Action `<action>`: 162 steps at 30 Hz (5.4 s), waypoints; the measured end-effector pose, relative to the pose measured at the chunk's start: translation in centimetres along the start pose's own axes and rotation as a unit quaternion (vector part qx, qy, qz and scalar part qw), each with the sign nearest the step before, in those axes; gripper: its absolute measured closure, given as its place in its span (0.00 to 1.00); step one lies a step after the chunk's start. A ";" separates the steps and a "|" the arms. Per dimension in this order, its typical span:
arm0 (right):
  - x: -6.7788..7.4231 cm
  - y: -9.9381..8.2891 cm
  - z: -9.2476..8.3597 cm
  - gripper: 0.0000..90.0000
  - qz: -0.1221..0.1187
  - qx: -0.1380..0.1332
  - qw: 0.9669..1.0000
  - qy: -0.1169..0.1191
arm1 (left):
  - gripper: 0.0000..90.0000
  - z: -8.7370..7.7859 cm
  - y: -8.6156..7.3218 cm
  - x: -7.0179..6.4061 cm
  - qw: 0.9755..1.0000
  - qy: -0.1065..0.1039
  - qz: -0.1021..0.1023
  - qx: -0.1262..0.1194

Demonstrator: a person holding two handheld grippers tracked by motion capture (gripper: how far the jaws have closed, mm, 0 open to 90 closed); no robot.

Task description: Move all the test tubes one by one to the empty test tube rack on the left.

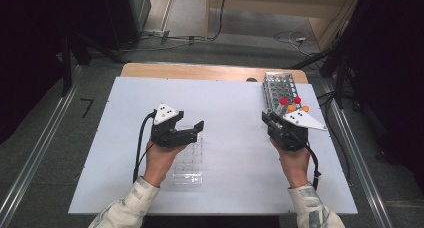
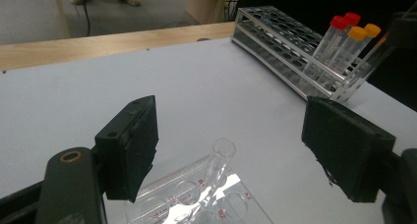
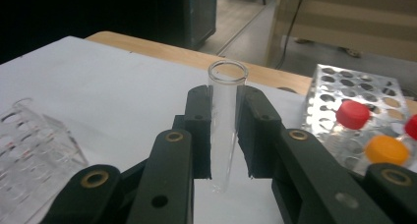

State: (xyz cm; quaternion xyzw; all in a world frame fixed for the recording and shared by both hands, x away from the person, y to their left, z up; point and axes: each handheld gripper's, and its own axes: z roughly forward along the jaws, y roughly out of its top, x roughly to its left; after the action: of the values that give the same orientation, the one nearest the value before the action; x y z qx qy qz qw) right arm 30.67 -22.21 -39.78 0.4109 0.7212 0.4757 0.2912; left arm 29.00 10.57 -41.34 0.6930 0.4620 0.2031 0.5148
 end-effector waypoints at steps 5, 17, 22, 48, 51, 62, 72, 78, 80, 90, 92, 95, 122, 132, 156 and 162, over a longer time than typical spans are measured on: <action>1.2 -0.3 0.5 0.81 -0.010 0.011 1.000 0.017 | 0.25 -0.1 0.1 -0.2 1.000 -0.004 0.000 -0.002; 3.1 -1.1 1.5 0.81 -0.022 0.029 0.998 0.046 | 0.25 -0.2 0.2 -0.9 1.000 -0.015 0.005 0.000; 3.6 -1.3 1.8 0.81 -0.022 0.035 0.998 0.056 | 0.25 -0.1 0.1 -1.2 1.000 -0.019 0.008 0.002; 8.7 -2.3 2.7 0.81 -0.055 0.045 0.991 0.110 | 0.55 1.1 0.1 -4.8 0.994 -0.102 0.028 0.014; 9.1 -2.3 2.5 0.81 -0.062 0.042 0.991 0.113 | 0.58 1.4 0.0 -4.9 0.994 -0.106 0.029 0.017; 9.9 -2.3 2.4 0.81 -0.081 0.036 0.990 0.109 | 0.76 1.6 -0.1 -5.1 0.992 -0.116 0.030 0.024; 10.1 -2.3 2.4 0.81 -0.084 0.036 0.990 0.104 | 0.83 1.6 -0.1 -5.2 0.992 -0.116 0.033 0.027; 10.2 -2.3 2.4 0.81 -0.084 0.036 0.990 0.105 | 0.86 1.4 -0.1 -5.3 0.993 -0.108 0.039 0.020; 10.1 -2.3 2.4 0.80 -0.083 0.036 0.990 0.106 | 0.86 1.4 -0.1 -5.3 0.993 -0.109 0.039 0.018; 10.3 -1.8 1.9 0.52 -0.078 0.033 0.986 0.141 | 0.86 0.2 0.8 -4.3 0.994 -0.103 0.029 -0.003; 10.3 -1.8 1.8 0.48 -0.076 0.034 0.986 0.145 | 0.86 0.0 0.9 -4.0 0.995 -0.100 0.026 -0.006; 10.3 -1.7 1.7 0.45 -0.077 0.037 0.985 0.149 | 0.86 -0.3 1.1 -3.6 0.995 -0.096 0.021 -0.012; 9.4 -1.5 1.5 0.33 -0.059 0.041 0.988 0.138 | 0.86 -2.2 2.0 -0.3 0.998 -0.050 0.003 -0.037; 9.0 -1.5 1.4 0.33 -0.055 0.041 0.989 0.134 | 0.86 -2.0 1.7 -0.1 0.999 -0.034 0.024 -0.016; 8.5 -1.6 1.2 0.33 -0.056 0.041 0.989 0.127 | 0.84 0.4 -1.3 -1.6 0.995 0.004 0.080 0.062; 8.4 -1.7 1.4 0.33 -0.055 0.044 0.990 0.124 | 0.80 0.2 -1.2 -1.4 0.995 -0.002 0.076 0.059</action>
State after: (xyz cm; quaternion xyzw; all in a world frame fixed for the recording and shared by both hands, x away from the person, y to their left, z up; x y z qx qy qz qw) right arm 27.10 -14.66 -42.11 0.3212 0.7930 0.4744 0.2071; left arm 27.97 9.29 -42.23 0.7557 0.4179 0.2124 0.4574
